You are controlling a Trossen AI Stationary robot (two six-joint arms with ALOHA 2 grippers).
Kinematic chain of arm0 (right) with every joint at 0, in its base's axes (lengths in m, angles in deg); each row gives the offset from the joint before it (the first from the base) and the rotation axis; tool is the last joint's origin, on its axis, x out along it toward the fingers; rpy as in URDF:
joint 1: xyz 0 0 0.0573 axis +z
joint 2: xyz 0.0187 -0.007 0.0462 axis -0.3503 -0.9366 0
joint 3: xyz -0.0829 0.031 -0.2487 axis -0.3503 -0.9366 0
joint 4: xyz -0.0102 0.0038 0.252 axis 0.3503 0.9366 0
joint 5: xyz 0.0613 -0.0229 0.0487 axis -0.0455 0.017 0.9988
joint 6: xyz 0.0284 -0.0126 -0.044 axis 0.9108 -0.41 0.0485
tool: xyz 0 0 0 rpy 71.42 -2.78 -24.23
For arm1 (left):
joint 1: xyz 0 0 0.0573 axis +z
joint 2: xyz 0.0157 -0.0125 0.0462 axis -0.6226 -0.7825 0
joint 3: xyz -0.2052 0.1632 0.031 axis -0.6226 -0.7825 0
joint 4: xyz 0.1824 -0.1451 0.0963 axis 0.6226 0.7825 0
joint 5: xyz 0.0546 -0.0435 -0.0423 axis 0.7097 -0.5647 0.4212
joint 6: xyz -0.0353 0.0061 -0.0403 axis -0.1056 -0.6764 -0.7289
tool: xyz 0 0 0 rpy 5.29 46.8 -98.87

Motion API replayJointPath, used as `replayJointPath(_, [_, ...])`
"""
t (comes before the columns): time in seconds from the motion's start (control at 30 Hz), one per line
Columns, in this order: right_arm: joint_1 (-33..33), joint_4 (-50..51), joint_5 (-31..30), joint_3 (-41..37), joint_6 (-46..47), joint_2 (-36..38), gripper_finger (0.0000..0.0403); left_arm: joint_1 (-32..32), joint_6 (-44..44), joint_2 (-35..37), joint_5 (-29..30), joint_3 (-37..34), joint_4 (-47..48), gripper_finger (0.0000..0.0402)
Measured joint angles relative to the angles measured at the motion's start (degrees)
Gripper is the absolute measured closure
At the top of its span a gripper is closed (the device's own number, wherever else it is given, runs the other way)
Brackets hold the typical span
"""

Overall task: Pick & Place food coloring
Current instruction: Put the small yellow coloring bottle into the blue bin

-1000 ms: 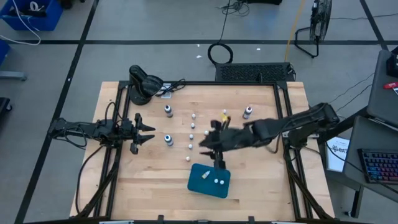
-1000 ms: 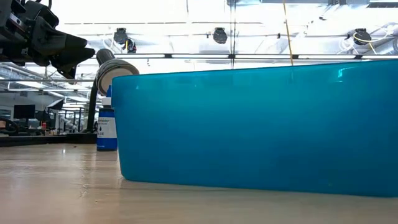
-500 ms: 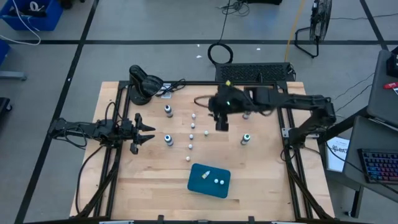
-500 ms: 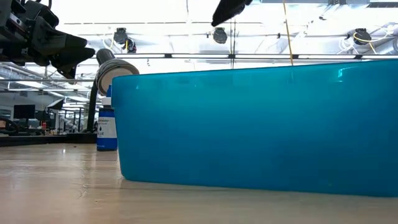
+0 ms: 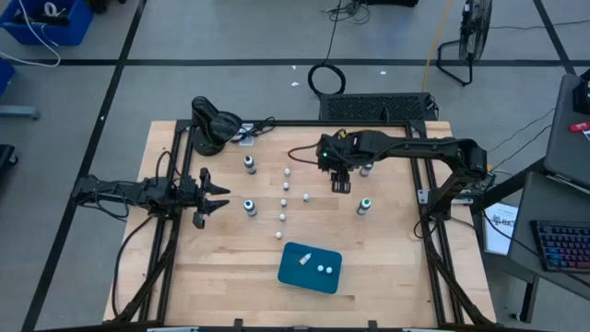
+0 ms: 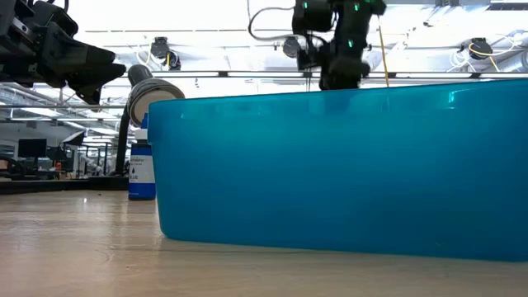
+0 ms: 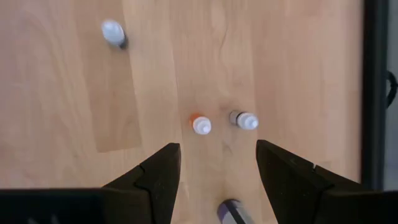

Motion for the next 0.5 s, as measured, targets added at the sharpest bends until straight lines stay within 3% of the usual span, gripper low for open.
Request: replayJointPath(0.5, [-3.95,-17.75,6.35,-14.25,-2.95,-0.36,0.0206,0.00,0.00,0.00,0.00,-0.01,-0.01,0.0249])
